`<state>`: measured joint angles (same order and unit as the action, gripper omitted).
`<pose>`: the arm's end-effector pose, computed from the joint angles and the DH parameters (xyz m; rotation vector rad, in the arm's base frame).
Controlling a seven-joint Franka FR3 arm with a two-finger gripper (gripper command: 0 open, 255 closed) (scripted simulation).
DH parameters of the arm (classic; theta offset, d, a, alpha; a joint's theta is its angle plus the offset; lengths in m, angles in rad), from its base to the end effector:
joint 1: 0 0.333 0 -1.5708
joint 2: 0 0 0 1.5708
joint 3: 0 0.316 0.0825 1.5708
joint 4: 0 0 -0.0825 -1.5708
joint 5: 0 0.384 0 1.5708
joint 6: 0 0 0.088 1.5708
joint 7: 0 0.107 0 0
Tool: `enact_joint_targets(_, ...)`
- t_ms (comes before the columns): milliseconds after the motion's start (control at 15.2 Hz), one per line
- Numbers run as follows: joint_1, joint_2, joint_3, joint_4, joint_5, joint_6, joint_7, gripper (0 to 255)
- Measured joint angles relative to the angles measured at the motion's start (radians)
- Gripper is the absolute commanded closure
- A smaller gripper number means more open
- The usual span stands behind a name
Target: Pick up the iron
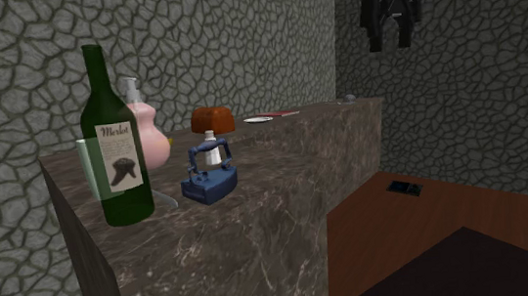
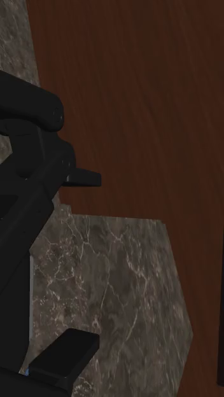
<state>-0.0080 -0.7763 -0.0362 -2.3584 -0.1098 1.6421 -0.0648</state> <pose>0.3159 -0.0283 0.5930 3.0528 0.0531 0.0847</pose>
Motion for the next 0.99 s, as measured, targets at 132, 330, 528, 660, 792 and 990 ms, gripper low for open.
enact_joint_targets(132, 0.001, -0.003, 0.01, -0.009, 0.009, 0.006, 0.018, 0)
enact_joint_targets(330, 0.007, 0.007, 0.064, -0.042, 0.057, 0.045, 0.119, 0)
enact_joint_targets(528, 0.015, 0.026, 0.127, -0.073, 0.112, 0.096, 0.235, 0)
enact_joint_targets(660, 0.019, 0.047, 0.166, -0.072, 0.146, 0.12, 0.308, 0)
enact_joint_targets(792, 0.023, 0.075, 0.211, -0.078, 0.18, 0.161, 0.388, 0)
enact_joint_targets(990, 0.025, 0.135, 0.276, -0.07, 0.224, 0.222, 0.502, 0)
